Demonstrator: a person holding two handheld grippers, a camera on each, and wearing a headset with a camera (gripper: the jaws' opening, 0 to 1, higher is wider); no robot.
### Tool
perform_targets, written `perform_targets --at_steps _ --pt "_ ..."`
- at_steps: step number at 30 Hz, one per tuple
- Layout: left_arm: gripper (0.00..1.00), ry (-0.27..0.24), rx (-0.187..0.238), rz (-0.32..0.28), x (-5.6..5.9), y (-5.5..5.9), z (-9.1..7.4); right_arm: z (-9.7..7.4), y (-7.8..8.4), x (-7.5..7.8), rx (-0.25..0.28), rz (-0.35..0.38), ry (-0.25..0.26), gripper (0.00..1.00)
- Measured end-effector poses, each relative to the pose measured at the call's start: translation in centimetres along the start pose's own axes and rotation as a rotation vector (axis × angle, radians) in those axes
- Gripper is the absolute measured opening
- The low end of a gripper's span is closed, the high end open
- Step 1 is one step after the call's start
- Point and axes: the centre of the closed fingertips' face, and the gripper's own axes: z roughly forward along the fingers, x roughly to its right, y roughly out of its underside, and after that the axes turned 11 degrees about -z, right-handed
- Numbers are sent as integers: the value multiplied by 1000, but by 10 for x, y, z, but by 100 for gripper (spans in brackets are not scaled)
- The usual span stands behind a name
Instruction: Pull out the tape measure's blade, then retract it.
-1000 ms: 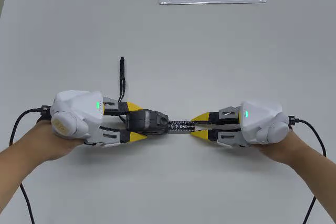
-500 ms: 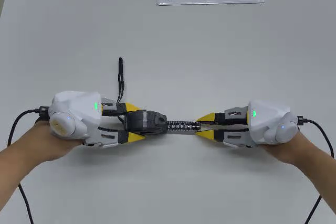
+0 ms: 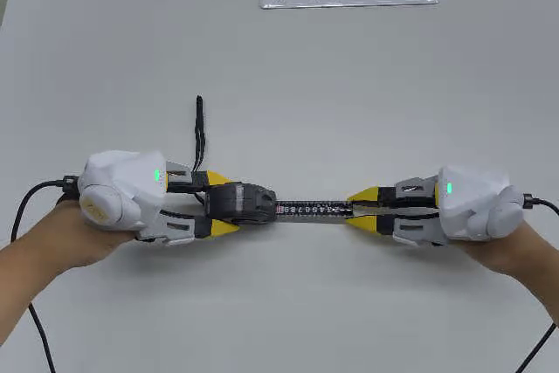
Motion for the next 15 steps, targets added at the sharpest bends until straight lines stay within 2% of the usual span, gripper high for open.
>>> perform_targets --at_steps 15 --pt "28 -4 -3 -6 -1 0 0 -19 7 3 -5 22 5 8"
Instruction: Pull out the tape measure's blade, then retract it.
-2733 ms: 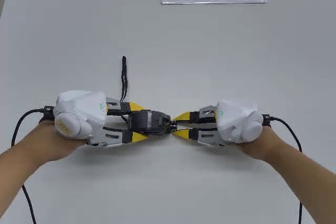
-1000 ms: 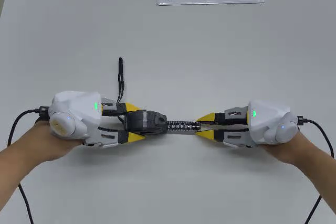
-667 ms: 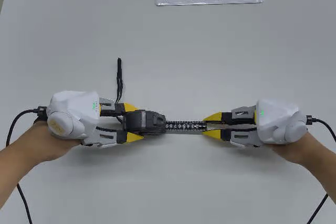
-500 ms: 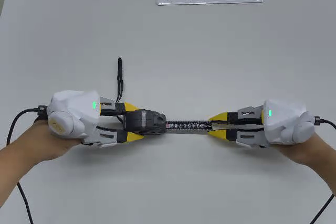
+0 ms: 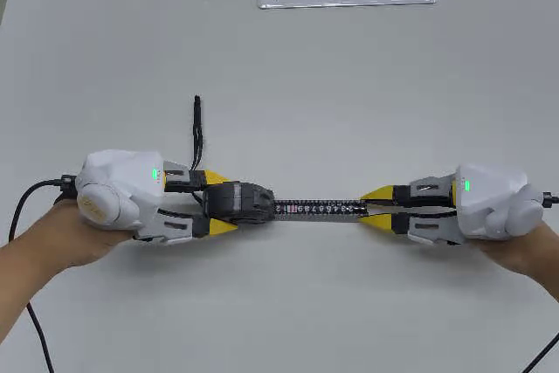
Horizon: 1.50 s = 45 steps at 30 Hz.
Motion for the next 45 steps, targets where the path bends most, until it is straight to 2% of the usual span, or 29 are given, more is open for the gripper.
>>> perform_targets --at_steps 9,45 --pt "28 1 -2 -5 0 0 1 -14 1 0 -14 5 2 8" --pt "29 -2 -12 -5 2 1 2 -82 28 3 -58 21 28 8"
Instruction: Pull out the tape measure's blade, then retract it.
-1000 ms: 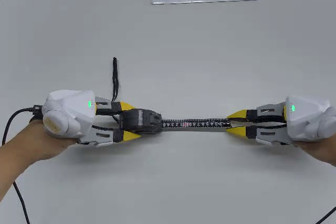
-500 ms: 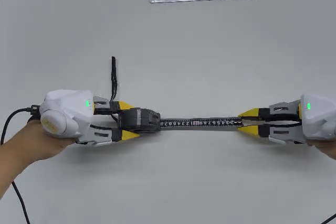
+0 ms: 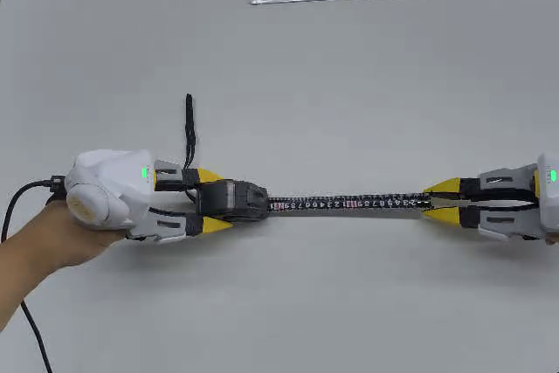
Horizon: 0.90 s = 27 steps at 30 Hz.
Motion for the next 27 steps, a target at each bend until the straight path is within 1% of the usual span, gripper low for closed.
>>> perform_targets --at_steps 6,10,22,24,27 --pt "29 -1 -3 0 0 -1 1 -6 5 2 -10 -5 4 8" --pt "29 -1 -3 -1 0 -1 1 -10 9 2 -14 6 2 8" --pt "29 -3 -11 -1 0 -2 1 -20 13 5 -23 4 8 8" --pt "29 -3 -10 -2 0 -2 1 -20 14 5 -23 11 12 8" --pt "29 -5 -9 -2 0 -3 1 -18 18 3 -37 3 7 9"
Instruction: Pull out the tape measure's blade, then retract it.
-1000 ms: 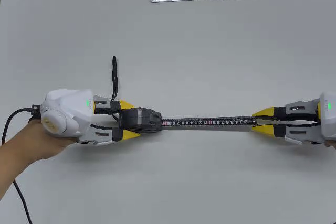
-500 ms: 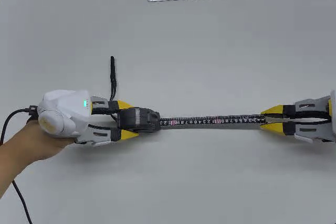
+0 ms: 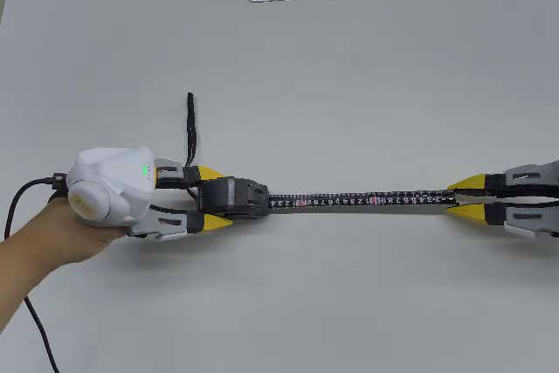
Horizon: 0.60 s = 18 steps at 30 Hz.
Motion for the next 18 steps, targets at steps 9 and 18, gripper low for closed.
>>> perform_targets --at_steps 9,18 --pt "29 -2 2 -3 0 -1 0 2 5 -2 1 -7 14 10" --pt "29 0 9 -4 0 0 0 1 5 -2 18 -3 25 11"
